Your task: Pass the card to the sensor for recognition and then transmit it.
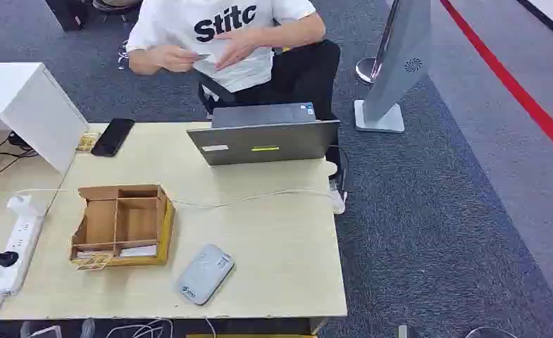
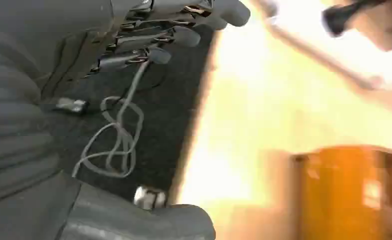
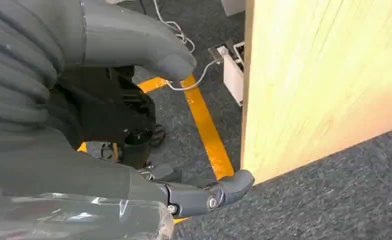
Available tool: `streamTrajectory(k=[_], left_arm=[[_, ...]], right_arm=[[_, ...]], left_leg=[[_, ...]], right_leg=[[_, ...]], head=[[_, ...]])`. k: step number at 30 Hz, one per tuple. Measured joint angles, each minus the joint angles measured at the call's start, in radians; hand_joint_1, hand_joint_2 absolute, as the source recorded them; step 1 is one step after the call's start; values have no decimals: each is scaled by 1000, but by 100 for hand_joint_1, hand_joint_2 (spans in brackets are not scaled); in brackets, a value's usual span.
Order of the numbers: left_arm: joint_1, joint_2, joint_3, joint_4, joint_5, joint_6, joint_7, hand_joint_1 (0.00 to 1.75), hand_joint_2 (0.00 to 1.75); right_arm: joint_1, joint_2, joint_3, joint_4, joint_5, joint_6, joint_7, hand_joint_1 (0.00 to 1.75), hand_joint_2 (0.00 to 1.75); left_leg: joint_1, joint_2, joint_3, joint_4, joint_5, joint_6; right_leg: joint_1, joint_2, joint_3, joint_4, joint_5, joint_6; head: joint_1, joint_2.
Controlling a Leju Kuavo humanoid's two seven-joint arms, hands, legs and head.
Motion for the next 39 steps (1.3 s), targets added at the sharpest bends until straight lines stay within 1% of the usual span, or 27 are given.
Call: streamTrajectory(k=[6, 10, 13, 15, 18, 24, 30, 33, 34, 35, 39], left_arm=[[38, -9, -86, -179, -110, 71, -34, 0, 175], [60, -8, -146, -280, -192, 115, -54, 0, 175], [71, -6, -188, -340, -274, 148, -65, 0, 175], [72, 8, -217, -376, -339, 166, -64, 0, 175], [64, 42, -256, -413, -427, 180, -42, 0, 175], [13, 122, -310, -443, -619, 182, 34, 0, 175], [-60, 193, -340, -441, -802, 182, 116, 0, 175], [-103, 224, -350, -422, -878, 182, 151, 0, 175], [-115, 228, -351, -419, -884, 182, 155, 0, 175], [-142, 247, -359, -395, -927, 182, 177, 0, 175], [-219, 279, -365, -333, -1028, 183, 225, 0, 175]], right_arm=[[-23, 16, -28, 6, 18, 0, -17, 0, 175], [-37, 24, -44, 10, 29, 1, -23, 0, 175], [-47, 30, -55, 15, 38, 2, -31, 0, 175], [-53, 33, -64, 18, 47, 3, -34, 0, 175], [-64, 37, -71, 24, 56, 6, -34, 0, 175], [-89, 41, -89, 40, 73, 19, -34, 0, 175], [-110, 47, -93, 52, 89, 24, -29, 0, 175], [-119, 49, -98, 58, 91, 32, -19, 0, 175], [-121, 49, -98, 58, 91, 33, -18, 0, 175], [-126, 49, -102, 63, 93, 36, -12, 0, 175], [-141, 54, -111, 70, 98, 44, 5, 0, 175]], left_leg=[[0, 0, 0, 0, 0, 0], [0, 0, 0, 0, 0, 0], [0, 0, 0, 0, 0, 0], [0, 0, 0, 0, 0, 0], [0, 0, 0, 0, 0, 0], [0, 0, 1, 0, 1, -1], [0, 0, 1, 0, 1, -1], [0, 0, 1, 0, 2, -2], [0, 0, 1, 0, 2, -2], [0, 0, 0, 0, 2, -1], [0, 1, 1, 0, 2, -2]], right_leg=[[0, 0, 0, 0, 0, 0], [0, 0, 0, 0, 0, 0], [0, 0, 0, 0, 0, 0], [0, 0, 0, 0, 0, 0], [0, 0, 0, 0, 0, 0], [0, 0, 0, 1, 1, -1], [0, 0, 0, 1, 1, -1], [0, 0, -1, 1, 2, -2], [0, 0, -1, 1, 2, -2], [0, 0, -1, 1, 2, -2], [0, 0, -1, 1, 2, -3]], head=[[0, 0], [0, 0], [0, 0], [0, 0], [0, 0], [0, 0], [0, 0], [0, 0], [-1, 0], [0, 0], [0, 0]])
